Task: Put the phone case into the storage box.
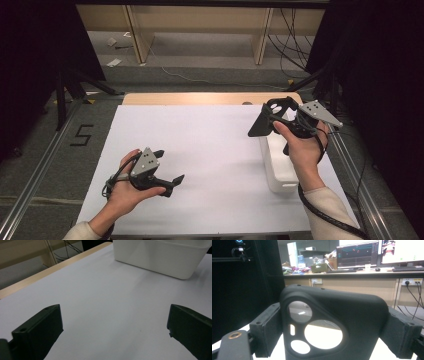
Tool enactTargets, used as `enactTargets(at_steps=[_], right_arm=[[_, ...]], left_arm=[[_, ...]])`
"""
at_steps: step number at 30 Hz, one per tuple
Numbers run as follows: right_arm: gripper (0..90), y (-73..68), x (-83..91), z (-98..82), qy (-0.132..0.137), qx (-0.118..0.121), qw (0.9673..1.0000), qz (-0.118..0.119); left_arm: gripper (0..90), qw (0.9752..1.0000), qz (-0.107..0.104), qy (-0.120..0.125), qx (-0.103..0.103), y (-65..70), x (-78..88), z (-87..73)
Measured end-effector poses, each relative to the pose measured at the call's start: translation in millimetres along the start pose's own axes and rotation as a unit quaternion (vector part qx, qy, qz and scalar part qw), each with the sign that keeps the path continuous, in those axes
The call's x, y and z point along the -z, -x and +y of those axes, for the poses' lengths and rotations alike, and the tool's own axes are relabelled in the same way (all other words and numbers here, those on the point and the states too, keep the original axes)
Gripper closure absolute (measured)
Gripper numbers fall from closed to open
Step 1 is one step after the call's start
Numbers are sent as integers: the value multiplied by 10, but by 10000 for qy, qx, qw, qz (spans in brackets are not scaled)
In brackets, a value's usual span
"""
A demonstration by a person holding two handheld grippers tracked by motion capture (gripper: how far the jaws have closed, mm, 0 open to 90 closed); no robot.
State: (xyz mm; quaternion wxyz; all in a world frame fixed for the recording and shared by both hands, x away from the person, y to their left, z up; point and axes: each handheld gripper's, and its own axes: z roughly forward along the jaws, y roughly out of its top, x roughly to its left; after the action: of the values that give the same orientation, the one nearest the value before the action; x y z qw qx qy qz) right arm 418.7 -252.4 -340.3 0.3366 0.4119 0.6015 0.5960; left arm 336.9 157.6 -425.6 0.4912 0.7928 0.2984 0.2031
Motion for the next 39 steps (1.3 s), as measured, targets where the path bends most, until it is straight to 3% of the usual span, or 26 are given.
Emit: enactTargets(at_steps=[39], right_arm=[[150,195,64,34,57,-51,9994,-337]], left_arm=[[0,10000,17,21,4,-4,9,8]])
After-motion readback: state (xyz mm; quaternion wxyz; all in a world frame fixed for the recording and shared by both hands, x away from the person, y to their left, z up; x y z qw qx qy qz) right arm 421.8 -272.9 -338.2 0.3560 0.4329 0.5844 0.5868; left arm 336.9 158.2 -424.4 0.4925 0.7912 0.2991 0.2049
